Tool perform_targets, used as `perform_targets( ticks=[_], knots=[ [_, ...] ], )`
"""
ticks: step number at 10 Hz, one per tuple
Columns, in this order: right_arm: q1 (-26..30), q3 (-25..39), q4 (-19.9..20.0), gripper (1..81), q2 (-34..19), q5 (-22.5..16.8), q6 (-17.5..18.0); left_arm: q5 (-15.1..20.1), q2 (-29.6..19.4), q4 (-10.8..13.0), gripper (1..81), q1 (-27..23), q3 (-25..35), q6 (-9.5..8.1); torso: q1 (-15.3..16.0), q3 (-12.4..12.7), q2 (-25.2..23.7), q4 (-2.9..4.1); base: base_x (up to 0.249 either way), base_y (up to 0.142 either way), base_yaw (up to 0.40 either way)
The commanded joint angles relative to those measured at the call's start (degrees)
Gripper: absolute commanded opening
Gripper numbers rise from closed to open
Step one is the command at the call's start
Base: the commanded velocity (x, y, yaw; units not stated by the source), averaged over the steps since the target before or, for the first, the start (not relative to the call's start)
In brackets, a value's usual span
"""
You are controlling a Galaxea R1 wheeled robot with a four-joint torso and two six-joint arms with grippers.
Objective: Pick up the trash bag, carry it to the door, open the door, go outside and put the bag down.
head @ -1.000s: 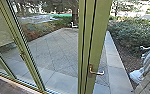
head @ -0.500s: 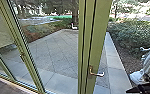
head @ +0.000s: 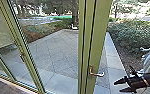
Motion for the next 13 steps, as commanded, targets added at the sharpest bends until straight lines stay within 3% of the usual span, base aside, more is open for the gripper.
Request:
perform_targets(
  ticks=[1,2,4,9,13],
  knots=[
    [7.5,-1.5,-2.2,81.1,2.1,-0.9,6.7,3.7,-0.6,0.0,1.0,-1.1,0.4,-0.15,3.7,0.0,-5.7,0.0,0.0,0.0,0.0],
    [7.5,-2.4,-2.2,81.1,3.2,-0.7,7.6,3.7,-0.6,0.0,1.0,-1.1,0.4,-0.15,0.5,0.0,-0.7,0.0,0.0,0.0,0.0],
    [7.5,-4.9,-2.2,81.1,6.3,0.5,11.0,3.7,-0.7,-0.2,1.0,-1.1,0.4,-0.24,1.8,0.0,-2.9,0.0,0.0,0.0,0.0],
    [5.6,-10.6,-2.8,81.1,12.9,6.8,24.4,3.7,-0.5,-0.2,1.0,-1.2,0.4,-0.24,2.1,0.0,-3.3,0.0,0.0,0.0,0.0],
    [5.1,-19.3,-2.9,81.1,18.2,6.8,26.5,3.8,-0.6,-0.2,1.0,-1.1,0.3,-0.24,2.1,0.0,-3.3,0.0,0.0,0.0,0.0]
  ],
)
